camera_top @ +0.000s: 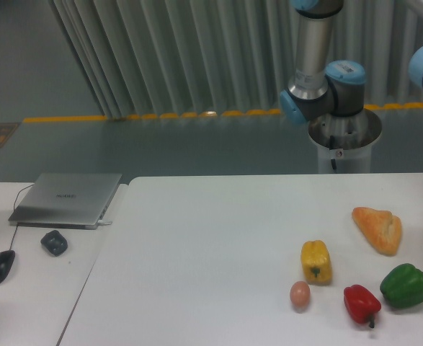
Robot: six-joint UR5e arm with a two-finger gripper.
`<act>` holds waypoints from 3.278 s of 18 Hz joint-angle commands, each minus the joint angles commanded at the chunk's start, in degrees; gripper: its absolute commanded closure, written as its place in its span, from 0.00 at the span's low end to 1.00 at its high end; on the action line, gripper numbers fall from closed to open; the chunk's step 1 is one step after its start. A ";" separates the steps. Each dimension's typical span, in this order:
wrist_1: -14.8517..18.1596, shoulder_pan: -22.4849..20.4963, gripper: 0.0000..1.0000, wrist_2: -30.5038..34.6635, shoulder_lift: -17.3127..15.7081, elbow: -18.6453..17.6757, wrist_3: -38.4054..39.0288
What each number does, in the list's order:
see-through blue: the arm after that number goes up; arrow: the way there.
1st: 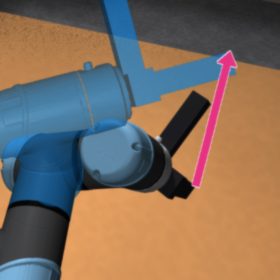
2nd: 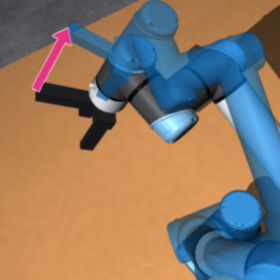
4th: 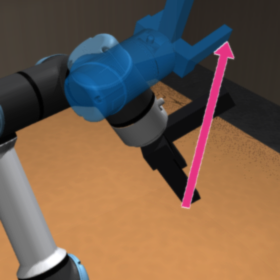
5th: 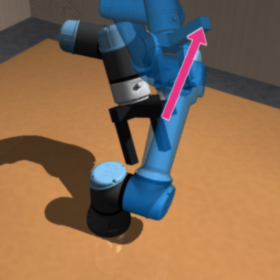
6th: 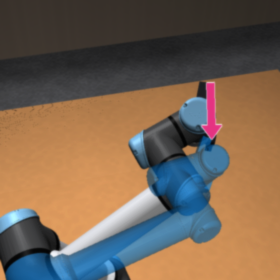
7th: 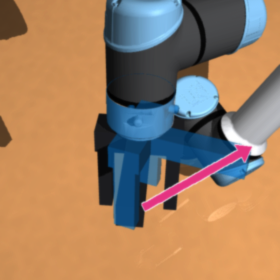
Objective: Place the green peppers in a basket
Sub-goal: 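Move the gripper in toward the green bell pepper, then lower the open gripper over the green bell pepper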
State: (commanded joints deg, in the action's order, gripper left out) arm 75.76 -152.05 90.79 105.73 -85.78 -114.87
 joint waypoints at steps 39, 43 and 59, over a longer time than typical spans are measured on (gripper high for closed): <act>-11.41 6.15 0.00 -5.63 1.49 -3.96 35.86; -15.55 10.01 0.00 1.48 3.25 -3.87 34.89; -15.47 13.10 0.00 5.10 8.43 -4.04 35.51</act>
State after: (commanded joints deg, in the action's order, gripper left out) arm 60.29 -138.96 95.89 114.17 -89.82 -79.36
